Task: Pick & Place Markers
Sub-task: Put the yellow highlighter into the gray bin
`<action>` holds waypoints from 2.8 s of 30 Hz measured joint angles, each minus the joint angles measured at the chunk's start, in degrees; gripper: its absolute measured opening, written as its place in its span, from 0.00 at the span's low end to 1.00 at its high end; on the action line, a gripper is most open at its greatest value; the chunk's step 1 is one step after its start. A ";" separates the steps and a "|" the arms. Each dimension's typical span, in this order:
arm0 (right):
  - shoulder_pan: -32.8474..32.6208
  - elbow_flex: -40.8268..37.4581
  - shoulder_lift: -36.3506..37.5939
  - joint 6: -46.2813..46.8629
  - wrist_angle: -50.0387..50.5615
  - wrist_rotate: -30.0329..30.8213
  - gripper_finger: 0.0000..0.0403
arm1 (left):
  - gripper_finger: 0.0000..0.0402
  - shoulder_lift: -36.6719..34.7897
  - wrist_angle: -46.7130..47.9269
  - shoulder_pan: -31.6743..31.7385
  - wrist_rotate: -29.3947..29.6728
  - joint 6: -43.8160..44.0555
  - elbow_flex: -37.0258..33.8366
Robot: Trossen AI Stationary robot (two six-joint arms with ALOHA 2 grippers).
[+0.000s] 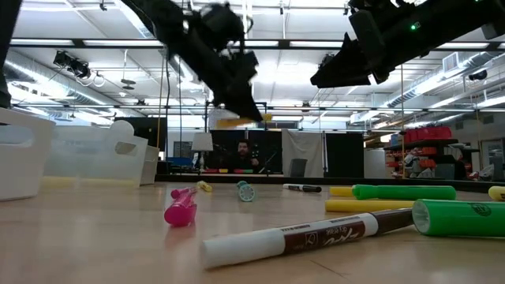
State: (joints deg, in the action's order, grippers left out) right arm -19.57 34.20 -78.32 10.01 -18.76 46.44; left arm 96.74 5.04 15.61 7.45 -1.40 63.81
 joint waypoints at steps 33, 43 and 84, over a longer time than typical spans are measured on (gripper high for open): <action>0.00 0.00 0.02 -0.22 -1.21 -1.03 0.38 | 0.17 -25.48 43.83 25.08 0.30 -10.23 -17.46; 0.11 0.00 0.01 -1.06 -1.38 -1.01 0.38 | 0.17 -25.48 34.47 33.25 -8.91 -10.26 -22.76; 0.15 0.00 0.02 -1.91 -1.36 -0.97 0.38 | 0.30 -25.48 18.13 34.08 -9.68 -14.23 -34.94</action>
State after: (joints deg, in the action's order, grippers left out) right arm -19.42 34.20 -78.30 8.10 -20.12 45.47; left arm 71.26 23.17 49.69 -2.23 -15.63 28.87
